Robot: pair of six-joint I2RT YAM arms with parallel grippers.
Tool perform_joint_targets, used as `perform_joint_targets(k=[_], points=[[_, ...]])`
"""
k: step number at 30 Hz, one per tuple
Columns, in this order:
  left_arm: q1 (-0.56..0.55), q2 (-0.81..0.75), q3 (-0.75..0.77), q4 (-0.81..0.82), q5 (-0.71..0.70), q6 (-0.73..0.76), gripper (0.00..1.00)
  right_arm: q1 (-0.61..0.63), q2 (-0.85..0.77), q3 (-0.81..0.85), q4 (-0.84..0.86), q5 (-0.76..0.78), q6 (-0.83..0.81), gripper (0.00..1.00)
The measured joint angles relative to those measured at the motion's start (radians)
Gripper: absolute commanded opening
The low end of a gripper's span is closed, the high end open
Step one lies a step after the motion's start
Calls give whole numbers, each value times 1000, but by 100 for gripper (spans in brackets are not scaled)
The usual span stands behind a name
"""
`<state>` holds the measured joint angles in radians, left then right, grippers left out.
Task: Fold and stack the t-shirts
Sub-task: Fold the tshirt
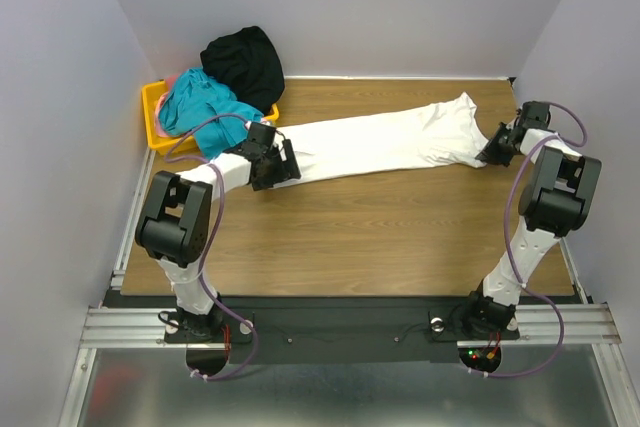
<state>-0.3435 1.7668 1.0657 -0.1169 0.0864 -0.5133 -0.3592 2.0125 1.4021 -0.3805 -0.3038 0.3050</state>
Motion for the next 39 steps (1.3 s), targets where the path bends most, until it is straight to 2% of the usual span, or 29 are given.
perform_joint_targets(k=[7,18,24,26,29,30,31,33,39], points=[[8,-28,-44,30,7,1,93,1,0,9,-10,45,-31,0],[12,-51,-85,66,10,0,93,0,1,157,-62,161,-124,0],[12,-72,-110,77,16,-8,93,0,4,180,-77,179,-143,1],[12,-78,-112,62,19,-11,93,0,7,180,-86,185,-145,5],[12,-90,-112,20,19,-11,93,-1,8,179,-88,210,-148,21],[12,-94,-112,2,19,-11,93,-3,8,179,-87,225,-152,27],[12,-101,-112,-17,20,-11,93,-5,8,178,-87,235,-152,39],[12,-119,-112,-81,21,-11,93,-10,8,176,-87,254,-156,54],[12,-212,-65,-219,14,-11,95,-20,-14,169,-92,293,-154,64]])
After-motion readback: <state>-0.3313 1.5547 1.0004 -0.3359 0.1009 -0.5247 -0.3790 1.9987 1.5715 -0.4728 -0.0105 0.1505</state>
